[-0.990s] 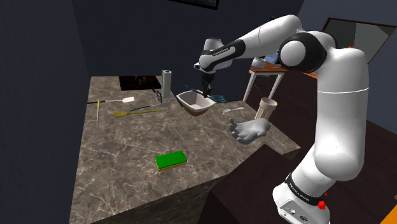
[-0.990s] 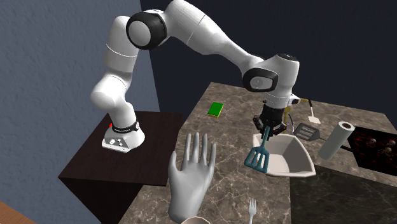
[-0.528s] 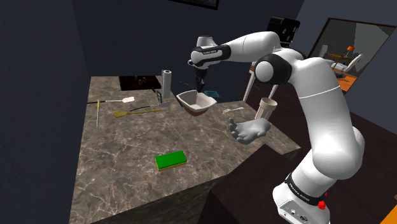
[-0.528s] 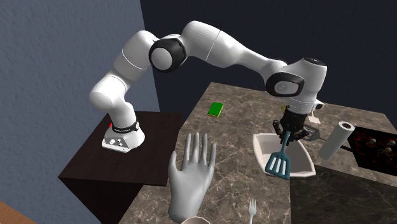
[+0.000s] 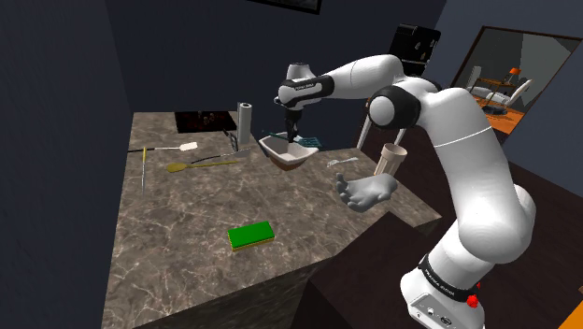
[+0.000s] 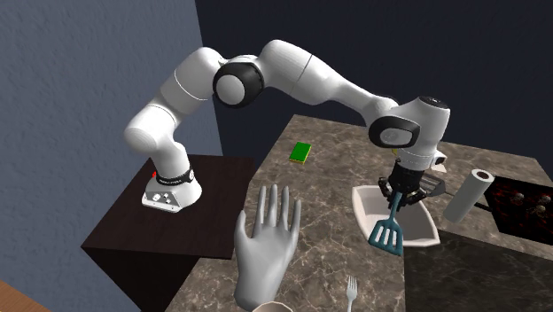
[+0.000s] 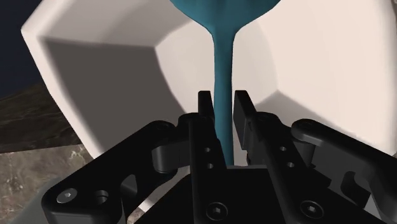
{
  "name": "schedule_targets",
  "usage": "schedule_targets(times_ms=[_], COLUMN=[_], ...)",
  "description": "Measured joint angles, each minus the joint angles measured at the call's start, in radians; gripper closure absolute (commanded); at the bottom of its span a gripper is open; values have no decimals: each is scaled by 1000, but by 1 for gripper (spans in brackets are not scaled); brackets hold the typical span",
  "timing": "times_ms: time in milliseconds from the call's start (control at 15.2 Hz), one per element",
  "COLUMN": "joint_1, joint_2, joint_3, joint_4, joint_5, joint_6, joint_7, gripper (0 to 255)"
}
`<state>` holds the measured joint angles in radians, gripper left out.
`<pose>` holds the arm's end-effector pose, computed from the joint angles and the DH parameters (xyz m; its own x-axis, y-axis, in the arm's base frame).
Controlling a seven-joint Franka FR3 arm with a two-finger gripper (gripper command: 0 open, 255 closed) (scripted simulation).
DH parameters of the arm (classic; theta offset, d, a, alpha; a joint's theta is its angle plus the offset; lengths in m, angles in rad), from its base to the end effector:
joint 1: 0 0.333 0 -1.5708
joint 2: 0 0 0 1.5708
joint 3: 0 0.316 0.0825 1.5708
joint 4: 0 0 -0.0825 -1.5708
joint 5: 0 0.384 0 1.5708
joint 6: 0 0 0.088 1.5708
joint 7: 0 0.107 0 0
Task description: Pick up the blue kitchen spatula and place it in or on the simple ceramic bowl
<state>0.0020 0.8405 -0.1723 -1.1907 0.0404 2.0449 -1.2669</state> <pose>0.7556 -0.0901 0.2856 0.4211 0.9034 -0.0805 0.9070 -0.4183 0.0493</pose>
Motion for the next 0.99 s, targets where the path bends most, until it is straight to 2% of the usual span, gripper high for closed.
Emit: schedule_targets(times_ms=[594,660,990], joint_1=[1,1,1], joint_2=[23,23,23], joint_3=[2,2,2], joint_4=[-12,-12,-12], joint_5=[2,2,2], joint_6=[35,35,35], joint_7=[3,3,3], gripper=[255,0,0])
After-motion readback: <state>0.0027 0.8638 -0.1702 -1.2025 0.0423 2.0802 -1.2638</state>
